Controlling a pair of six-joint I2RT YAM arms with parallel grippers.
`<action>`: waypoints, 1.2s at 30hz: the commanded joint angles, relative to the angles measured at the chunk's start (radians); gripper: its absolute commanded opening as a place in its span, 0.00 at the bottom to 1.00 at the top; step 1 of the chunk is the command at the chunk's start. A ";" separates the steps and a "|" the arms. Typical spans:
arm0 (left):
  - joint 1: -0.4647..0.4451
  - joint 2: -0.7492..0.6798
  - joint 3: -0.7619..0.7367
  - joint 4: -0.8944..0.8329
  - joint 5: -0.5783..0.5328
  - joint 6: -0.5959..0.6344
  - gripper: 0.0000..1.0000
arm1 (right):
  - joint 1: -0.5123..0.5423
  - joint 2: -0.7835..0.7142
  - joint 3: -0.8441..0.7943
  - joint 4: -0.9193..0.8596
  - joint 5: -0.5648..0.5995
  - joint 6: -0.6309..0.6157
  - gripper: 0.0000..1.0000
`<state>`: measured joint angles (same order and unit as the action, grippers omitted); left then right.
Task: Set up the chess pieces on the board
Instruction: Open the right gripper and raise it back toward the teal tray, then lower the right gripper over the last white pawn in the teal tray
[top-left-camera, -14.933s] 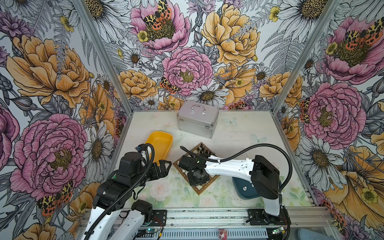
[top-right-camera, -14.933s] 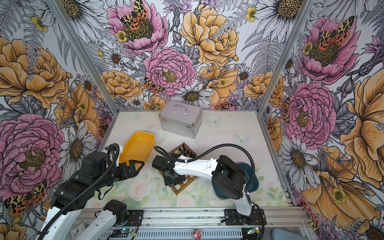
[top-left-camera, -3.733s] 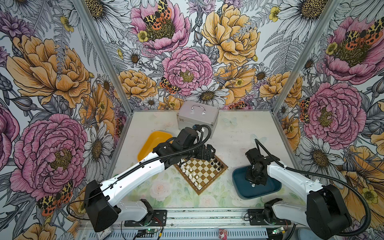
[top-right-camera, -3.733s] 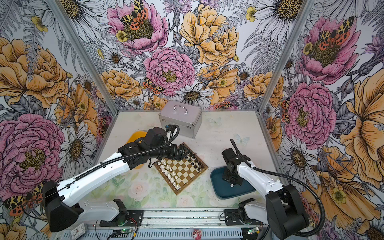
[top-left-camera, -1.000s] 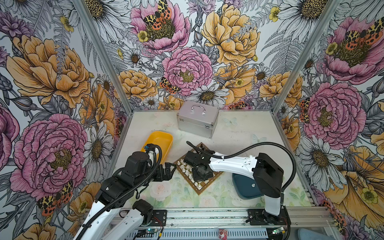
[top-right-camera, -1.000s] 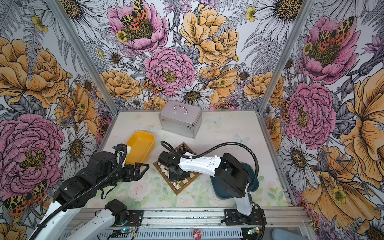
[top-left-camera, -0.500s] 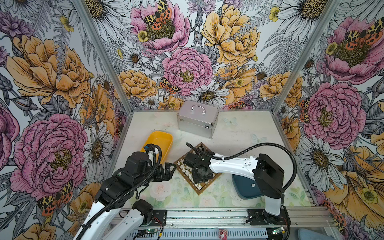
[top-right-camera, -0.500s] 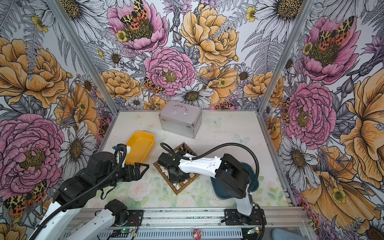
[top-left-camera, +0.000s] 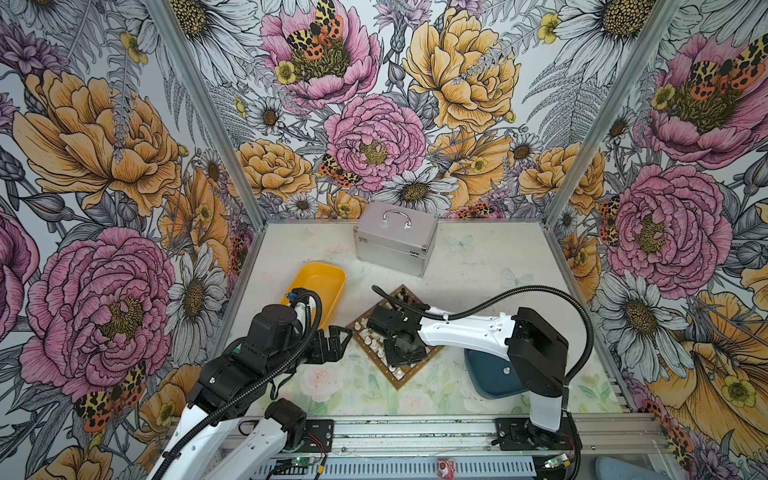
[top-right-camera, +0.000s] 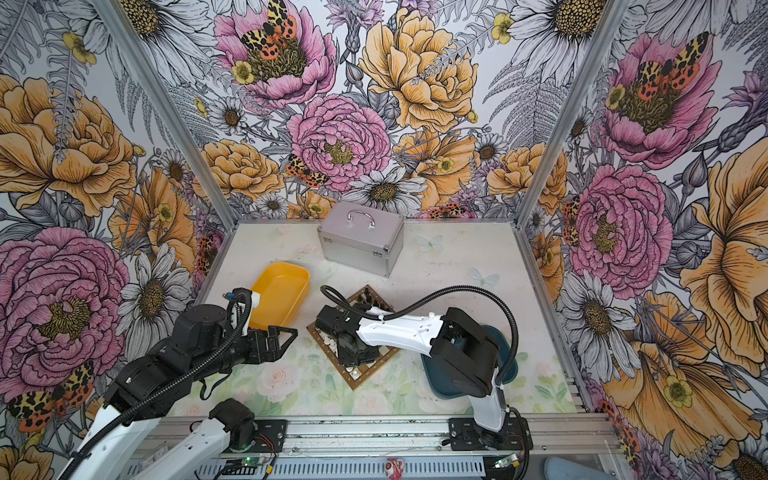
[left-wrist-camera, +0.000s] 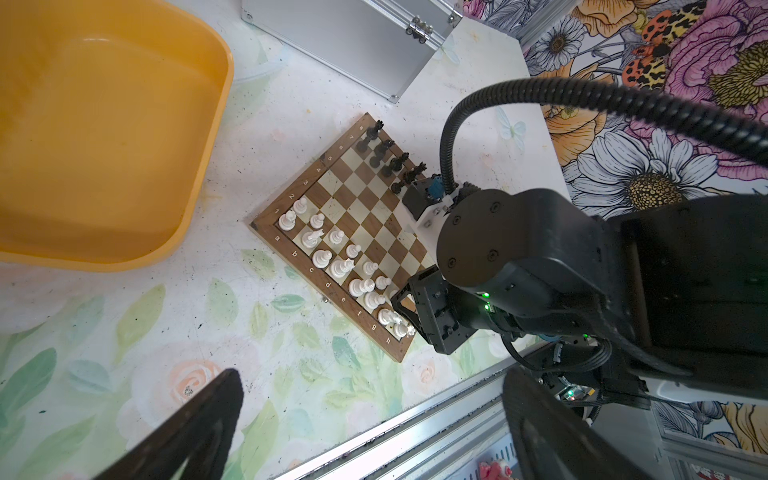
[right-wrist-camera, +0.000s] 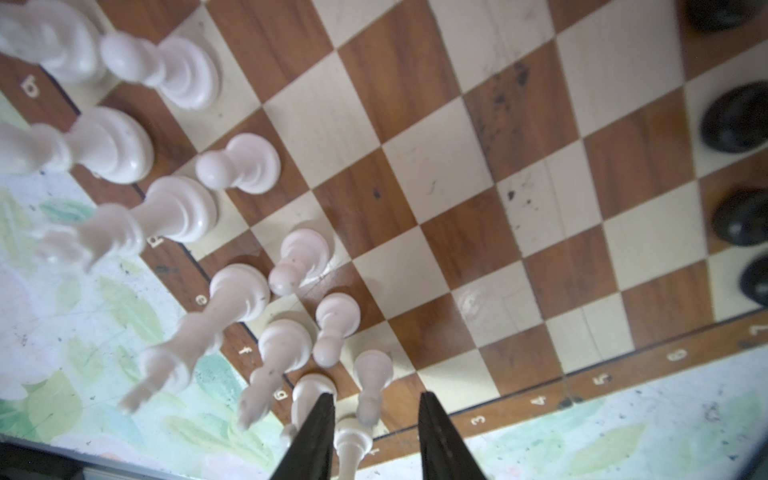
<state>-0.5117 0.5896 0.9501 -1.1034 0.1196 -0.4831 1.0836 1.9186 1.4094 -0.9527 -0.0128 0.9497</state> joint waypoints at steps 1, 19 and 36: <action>0.012 -0.006 0.018 0.011 -0.021 0.002 0.99 | 0.002 -0.058 0.013 -0.011 0.029 0.007 0.37; -0.078 0.271 0.034 0.291 0.043 0.023 0.99 | -0.106 -0.493 -0.352 -0.082 0.171 0.166 0.40; -0.433 0.774 0.298 0.478 0.034 0.092 0.99 | -0.269 -0.950 -0.735 -0.269 0.263 0.445 0.39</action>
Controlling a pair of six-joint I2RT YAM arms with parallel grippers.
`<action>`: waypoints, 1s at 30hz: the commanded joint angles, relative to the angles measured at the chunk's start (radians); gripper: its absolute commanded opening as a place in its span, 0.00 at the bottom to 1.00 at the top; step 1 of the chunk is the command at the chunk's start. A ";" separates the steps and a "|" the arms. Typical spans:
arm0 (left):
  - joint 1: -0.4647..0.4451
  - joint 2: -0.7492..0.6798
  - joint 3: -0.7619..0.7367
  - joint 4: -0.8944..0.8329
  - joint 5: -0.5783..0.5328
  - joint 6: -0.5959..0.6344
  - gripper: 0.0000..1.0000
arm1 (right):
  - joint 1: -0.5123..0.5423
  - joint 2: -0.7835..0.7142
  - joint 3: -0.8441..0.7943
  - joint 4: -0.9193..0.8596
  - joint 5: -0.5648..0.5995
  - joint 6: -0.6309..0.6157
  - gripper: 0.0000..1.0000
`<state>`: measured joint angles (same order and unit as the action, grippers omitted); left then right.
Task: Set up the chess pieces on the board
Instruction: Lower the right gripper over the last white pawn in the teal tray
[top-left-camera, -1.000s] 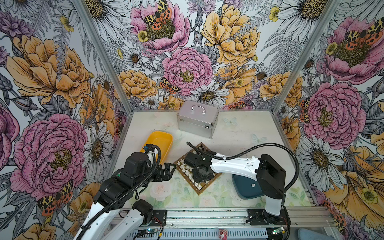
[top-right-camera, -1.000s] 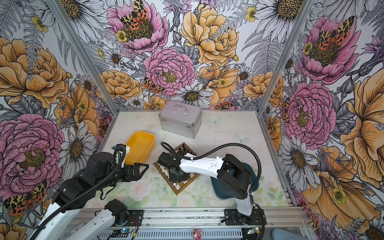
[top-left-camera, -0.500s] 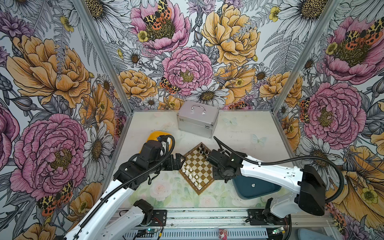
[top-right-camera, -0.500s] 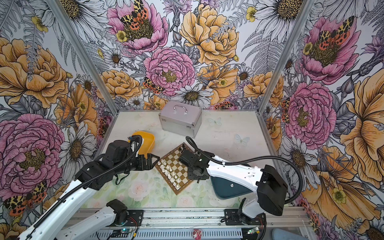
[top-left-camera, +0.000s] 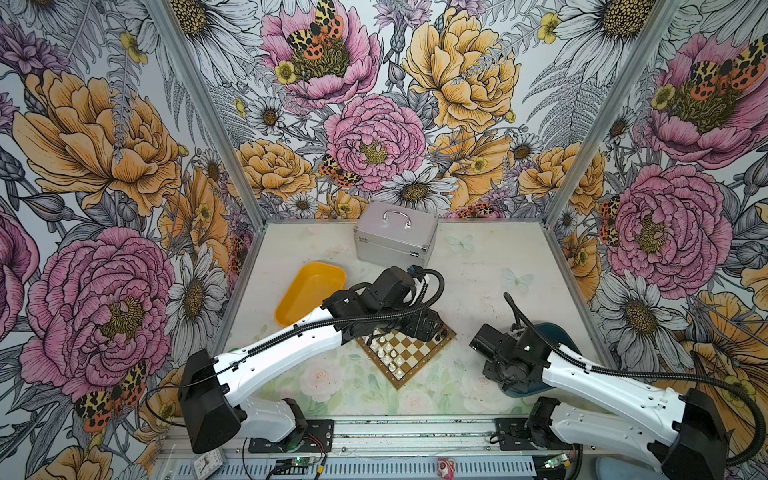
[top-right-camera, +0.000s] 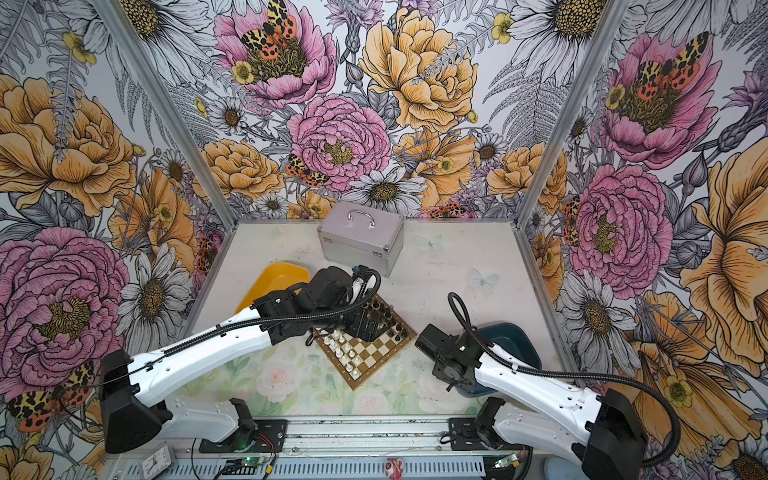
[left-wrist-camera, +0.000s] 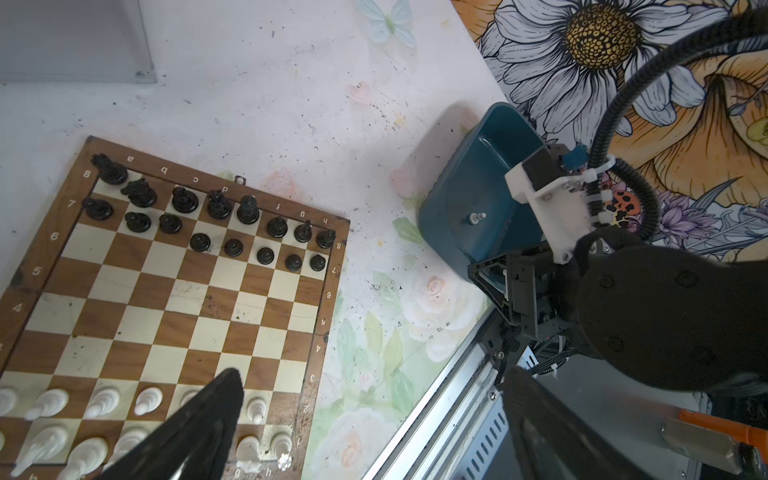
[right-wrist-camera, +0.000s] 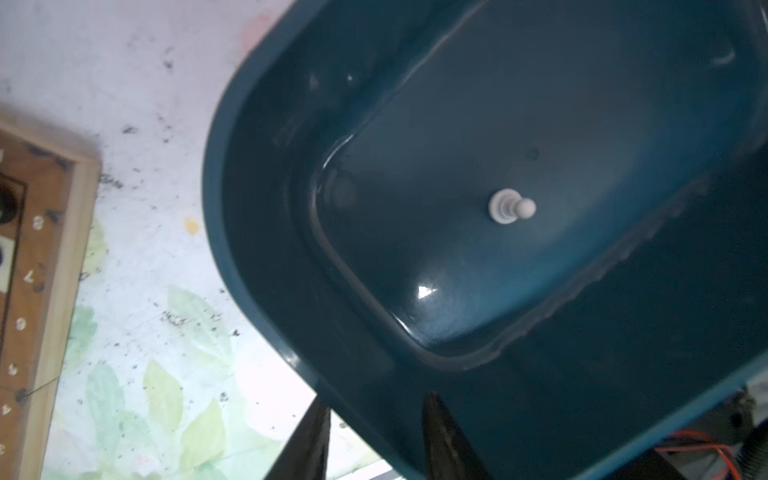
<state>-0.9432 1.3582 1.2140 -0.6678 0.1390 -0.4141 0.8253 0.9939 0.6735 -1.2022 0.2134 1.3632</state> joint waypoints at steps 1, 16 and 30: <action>-0.001 0.013 0.037 0.042 0.016 0.023 0.99 | -0.011 -0.029 0.006 -0.022 0.037 0.023 0.39; 0.021 0.018 0.029 0.049 0.009 0.025 0.99 | -0.097 0.029 0.273 -0.161 0.106 -0.148 0.43; 0.166 -0.005 -0.123 0.178 0.160 0.011 0.99 | -0.414 -0.132 0.121 -0.246 0.042 -0.076 0.44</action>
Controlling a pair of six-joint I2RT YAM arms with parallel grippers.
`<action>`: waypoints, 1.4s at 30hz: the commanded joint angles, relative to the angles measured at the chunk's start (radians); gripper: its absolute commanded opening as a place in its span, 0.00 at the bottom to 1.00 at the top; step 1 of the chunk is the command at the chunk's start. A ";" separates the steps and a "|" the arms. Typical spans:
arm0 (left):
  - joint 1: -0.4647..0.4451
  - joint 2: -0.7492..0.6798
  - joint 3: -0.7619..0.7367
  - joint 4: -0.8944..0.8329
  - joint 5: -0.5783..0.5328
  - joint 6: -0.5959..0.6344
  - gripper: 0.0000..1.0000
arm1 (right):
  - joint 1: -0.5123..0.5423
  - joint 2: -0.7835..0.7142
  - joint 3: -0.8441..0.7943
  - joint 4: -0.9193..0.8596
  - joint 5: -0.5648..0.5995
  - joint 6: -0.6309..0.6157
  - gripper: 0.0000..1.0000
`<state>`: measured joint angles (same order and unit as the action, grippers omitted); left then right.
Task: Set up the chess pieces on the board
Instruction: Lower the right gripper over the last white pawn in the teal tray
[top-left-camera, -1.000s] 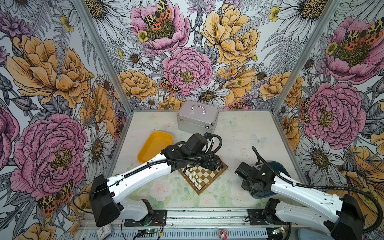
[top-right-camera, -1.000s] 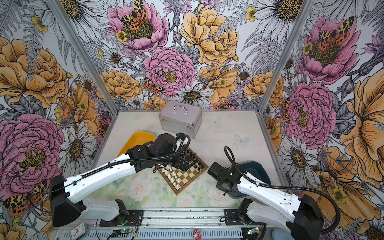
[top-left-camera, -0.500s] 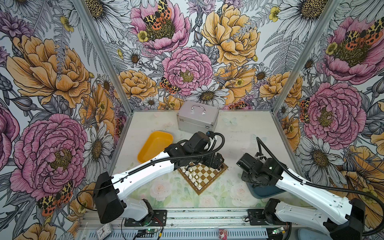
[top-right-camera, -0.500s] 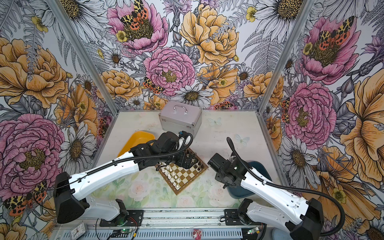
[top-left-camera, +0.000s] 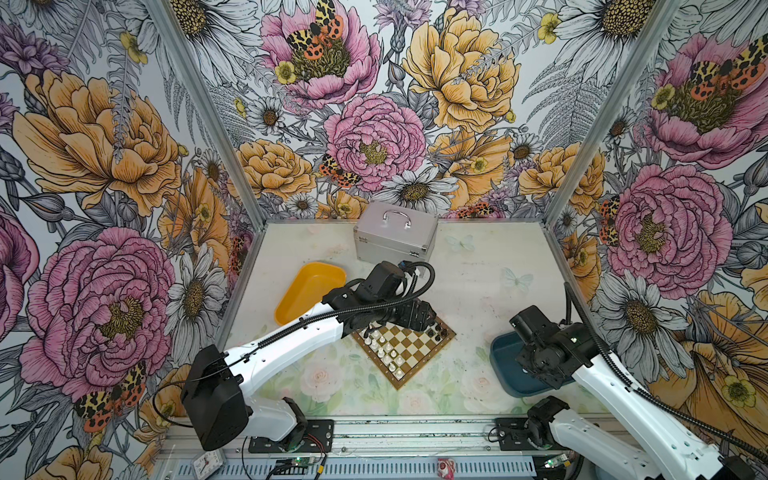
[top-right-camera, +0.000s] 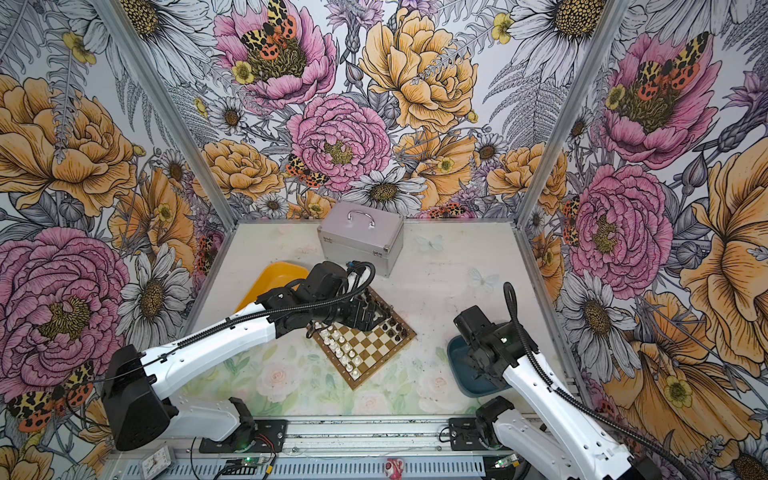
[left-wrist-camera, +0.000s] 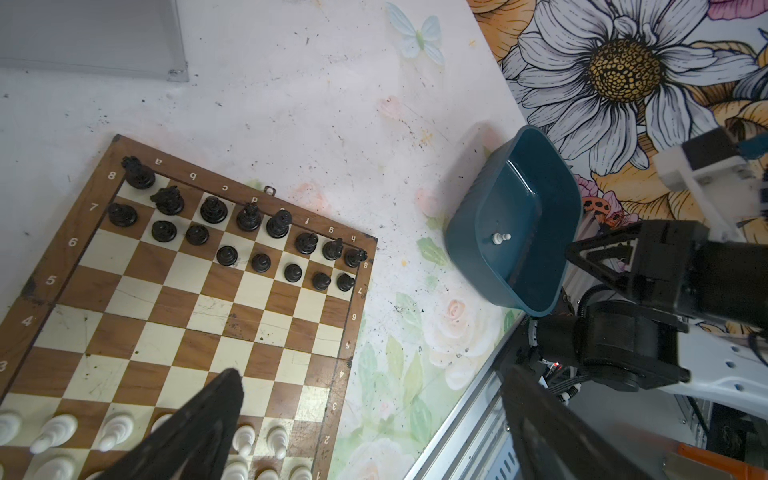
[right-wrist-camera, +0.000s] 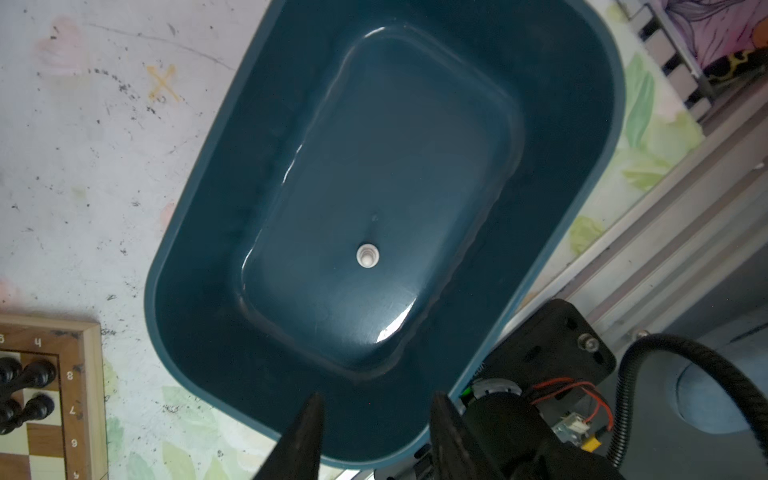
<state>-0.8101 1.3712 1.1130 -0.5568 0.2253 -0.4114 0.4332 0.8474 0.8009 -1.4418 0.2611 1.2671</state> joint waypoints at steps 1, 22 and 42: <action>0.046 -0.014 -0.029 0.076 0.088 0.010 0.99 | -0.030 0.022 -0.008 -0.006 -0.008 0.019 0.44; 0.222 0.060 -0.074 0.108 0.250 0.022 0.99 | -0.273 0.064 -0.171 0.230 -0.153 -0.086 0.39; 0.232 0.070 -0.051 0.108 0.249 0.008 0.99 | -0.492 0.169 -0.207 0.388 -0.253 -0.290 0.30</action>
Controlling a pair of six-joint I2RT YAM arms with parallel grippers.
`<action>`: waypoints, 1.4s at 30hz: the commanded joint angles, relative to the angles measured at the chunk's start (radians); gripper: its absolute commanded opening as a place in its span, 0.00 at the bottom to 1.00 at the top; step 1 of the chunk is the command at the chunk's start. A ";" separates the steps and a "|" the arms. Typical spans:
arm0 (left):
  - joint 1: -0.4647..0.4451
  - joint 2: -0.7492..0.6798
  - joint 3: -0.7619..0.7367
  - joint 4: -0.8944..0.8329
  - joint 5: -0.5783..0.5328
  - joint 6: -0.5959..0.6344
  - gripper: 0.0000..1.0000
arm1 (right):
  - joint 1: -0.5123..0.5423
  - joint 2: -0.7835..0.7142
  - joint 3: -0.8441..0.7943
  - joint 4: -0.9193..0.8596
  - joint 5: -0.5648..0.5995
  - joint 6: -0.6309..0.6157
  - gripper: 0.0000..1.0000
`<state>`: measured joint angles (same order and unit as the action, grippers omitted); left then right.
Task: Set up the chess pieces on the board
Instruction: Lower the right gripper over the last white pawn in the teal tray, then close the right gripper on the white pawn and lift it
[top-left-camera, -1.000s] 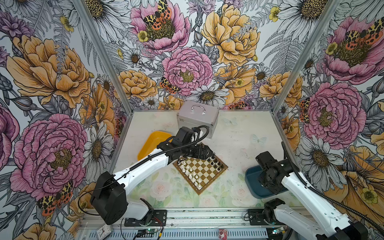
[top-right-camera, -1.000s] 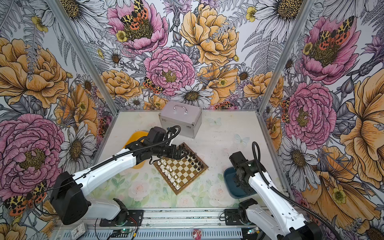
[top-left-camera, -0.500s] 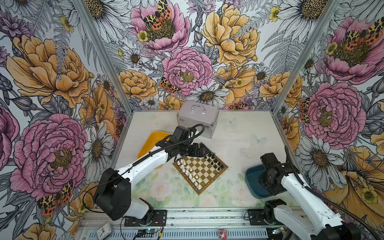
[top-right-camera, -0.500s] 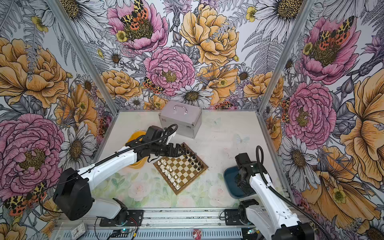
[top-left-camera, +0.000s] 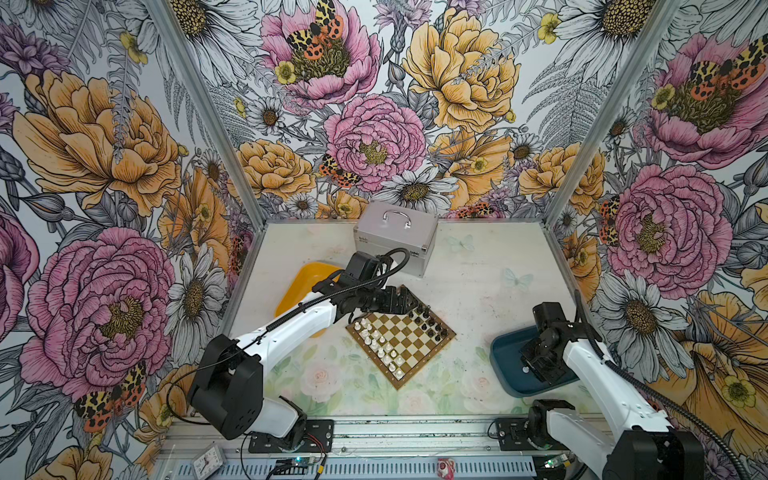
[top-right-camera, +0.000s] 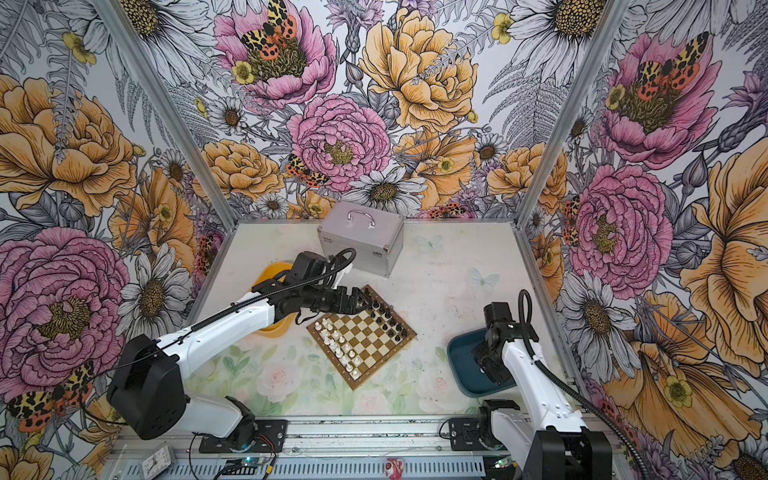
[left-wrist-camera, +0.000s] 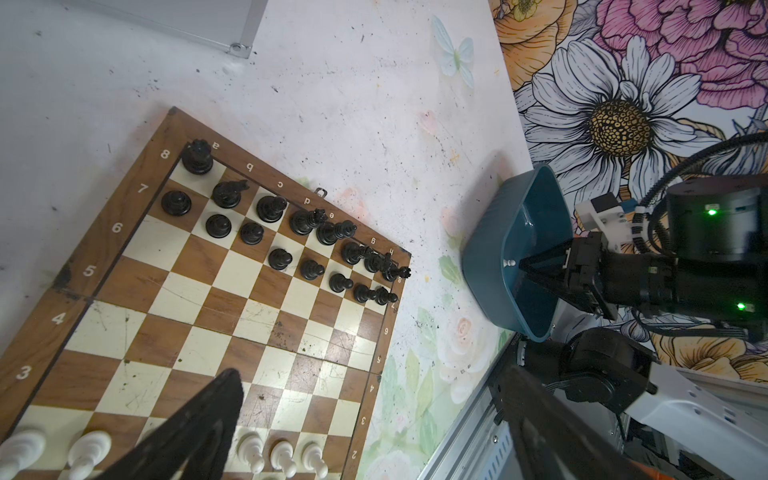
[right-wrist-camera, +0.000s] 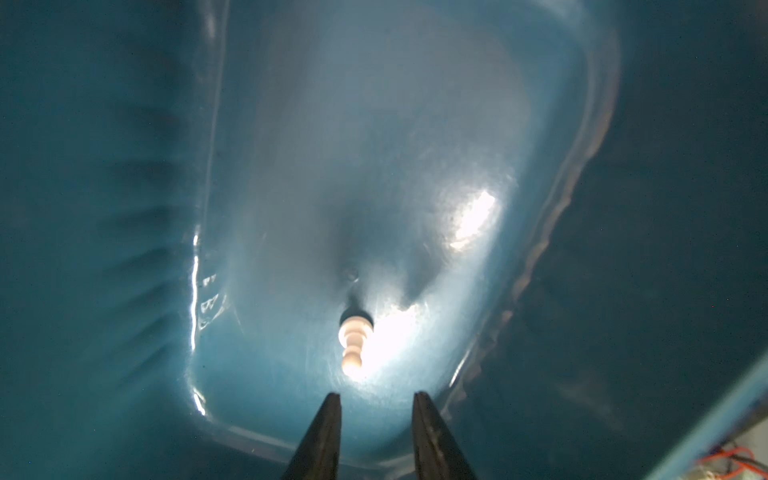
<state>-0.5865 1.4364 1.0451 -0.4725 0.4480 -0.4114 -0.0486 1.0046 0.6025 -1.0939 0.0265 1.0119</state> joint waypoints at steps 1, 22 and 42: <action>0.008 0.004 0.015 0.024 0.024 0.006 0.99 | -0.014 0.018 -0.007 0.046 -0.021 -0.038 0.29; 0.009 0.012 0.036 0.009 0.019 0.000 0.99 | -0.051 0.051 -0.046 0.104 -0.056 -0.087 0.22; 0.009 0.022 0.059 -0.013 0.012 0.002 0.99 | -0.080 0.058 -0.052 0.118 -0.066 -0.131 0.11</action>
<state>-0.5865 1.4513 1.0740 -0.4812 0.4477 -0.4118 -0.1204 1.0637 0.5579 -0.9924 -0.0326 0.8955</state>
